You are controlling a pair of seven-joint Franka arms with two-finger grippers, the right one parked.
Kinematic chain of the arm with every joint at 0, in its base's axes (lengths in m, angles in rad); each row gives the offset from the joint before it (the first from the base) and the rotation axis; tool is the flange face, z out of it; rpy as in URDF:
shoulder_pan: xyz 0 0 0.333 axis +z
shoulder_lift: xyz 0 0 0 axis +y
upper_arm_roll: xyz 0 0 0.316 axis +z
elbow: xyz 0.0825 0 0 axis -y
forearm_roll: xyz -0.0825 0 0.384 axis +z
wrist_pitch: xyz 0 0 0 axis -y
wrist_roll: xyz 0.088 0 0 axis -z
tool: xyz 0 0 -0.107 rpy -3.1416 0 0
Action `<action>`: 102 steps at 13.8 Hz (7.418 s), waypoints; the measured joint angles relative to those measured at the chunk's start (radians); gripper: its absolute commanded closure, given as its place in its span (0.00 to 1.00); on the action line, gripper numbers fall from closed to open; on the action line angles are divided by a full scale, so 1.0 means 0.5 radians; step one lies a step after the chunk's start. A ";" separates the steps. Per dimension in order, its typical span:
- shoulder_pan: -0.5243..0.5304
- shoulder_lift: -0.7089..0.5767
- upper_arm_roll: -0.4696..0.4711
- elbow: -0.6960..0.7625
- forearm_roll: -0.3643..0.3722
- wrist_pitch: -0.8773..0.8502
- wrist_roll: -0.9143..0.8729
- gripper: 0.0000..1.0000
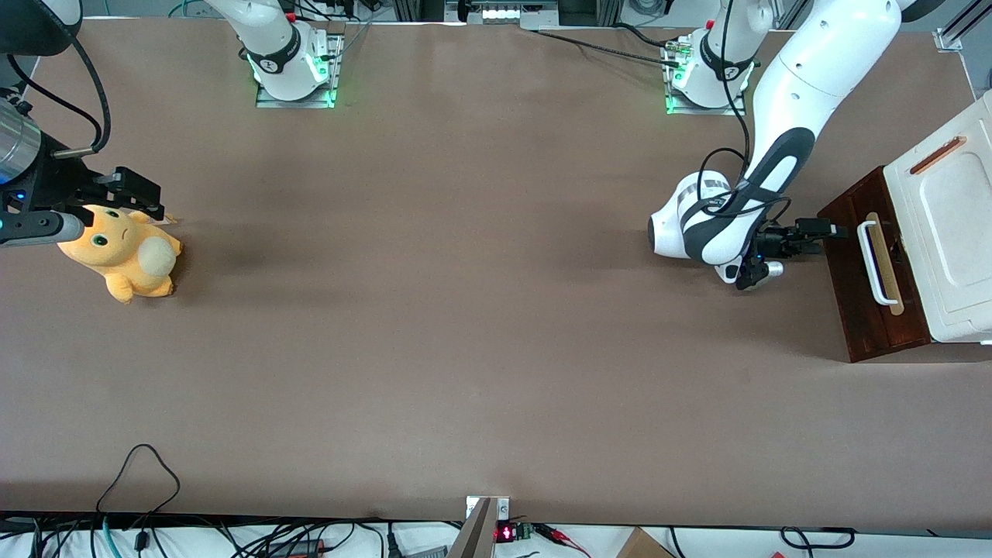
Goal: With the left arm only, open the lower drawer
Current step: 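Move the left gripper in around the white bar handle, then close the left gripper on the white bar handle, then pull the handle away from the cabinet with the left gripper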
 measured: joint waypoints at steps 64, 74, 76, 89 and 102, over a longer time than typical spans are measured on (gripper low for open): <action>0.127 0.002 0.131 0.025 0.256 0.164 0.059 1.00; 0.114 0.002 -0.076 0.021 0.208 0.108 0.056 1.00; 0.101 0.002 -0.101 0.025 0.192 0.104 0.056 0.99; 0.055 0.006 -0.203 0.050 0.138 0.099 0.064 0.92; -0.029 -0.007 -0.297 0.357 -0.138 0.165 0.252 0.00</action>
